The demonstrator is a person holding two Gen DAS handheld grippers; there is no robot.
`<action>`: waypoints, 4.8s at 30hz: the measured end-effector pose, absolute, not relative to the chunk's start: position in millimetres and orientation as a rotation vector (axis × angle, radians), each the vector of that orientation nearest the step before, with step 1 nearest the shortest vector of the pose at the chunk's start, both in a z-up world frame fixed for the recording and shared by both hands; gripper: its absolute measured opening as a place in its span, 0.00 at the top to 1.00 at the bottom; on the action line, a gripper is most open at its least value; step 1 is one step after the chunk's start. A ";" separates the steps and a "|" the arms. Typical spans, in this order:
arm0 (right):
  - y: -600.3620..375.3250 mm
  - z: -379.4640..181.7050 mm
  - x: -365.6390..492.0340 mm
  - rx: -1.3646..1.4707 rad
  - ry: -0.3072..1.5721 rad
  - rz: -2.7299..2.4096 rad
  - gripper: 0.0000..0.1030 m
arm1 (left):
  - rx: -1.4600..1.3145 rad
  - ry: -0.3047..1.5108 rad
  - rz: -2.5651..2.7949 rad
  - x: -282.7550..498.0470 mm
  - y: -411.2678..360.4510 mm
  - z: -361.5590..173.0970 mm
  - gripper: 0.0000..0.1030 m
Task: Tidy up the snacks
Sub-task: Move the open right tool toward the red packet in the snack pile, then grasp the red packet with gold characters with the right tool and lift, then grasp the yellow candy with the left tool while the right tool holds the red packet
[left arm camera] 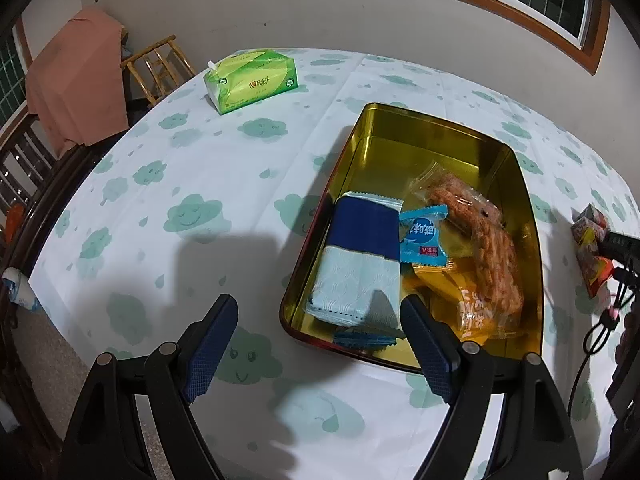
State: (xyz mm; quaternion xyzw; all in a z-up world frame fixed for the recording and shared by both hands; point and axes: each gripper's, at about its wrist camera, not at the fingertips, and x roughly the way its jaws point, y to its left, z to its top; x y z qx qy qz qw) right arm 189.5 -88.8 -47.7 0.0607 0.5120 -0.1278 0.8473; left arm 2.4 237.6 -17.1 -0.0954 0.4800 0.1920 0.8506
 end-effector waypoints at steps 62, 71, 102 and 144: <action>-133.8 -66.5 134.1 -0.239 0.922 0.399 0.34 | -0.089 1.015 0.279 19.7 150.9 1.9 0.22; -142.1 -65.8 137.5 -0.204 0.947 0.329 0.34 | -0.086 1.038 0.221 31.9 124.9 0.6 0.22; -240.8 -63.3 143.1 -0.156 0.889 0.231 0.56 | -0.139 1.148 0.021 107.7 16.2 -36.5 0.23; -252.8 -63.8 143.5 -0.132 0.890 0.219 0.54 | -0.113 1.201 0.039 152.8 6.1 -60.4 0.74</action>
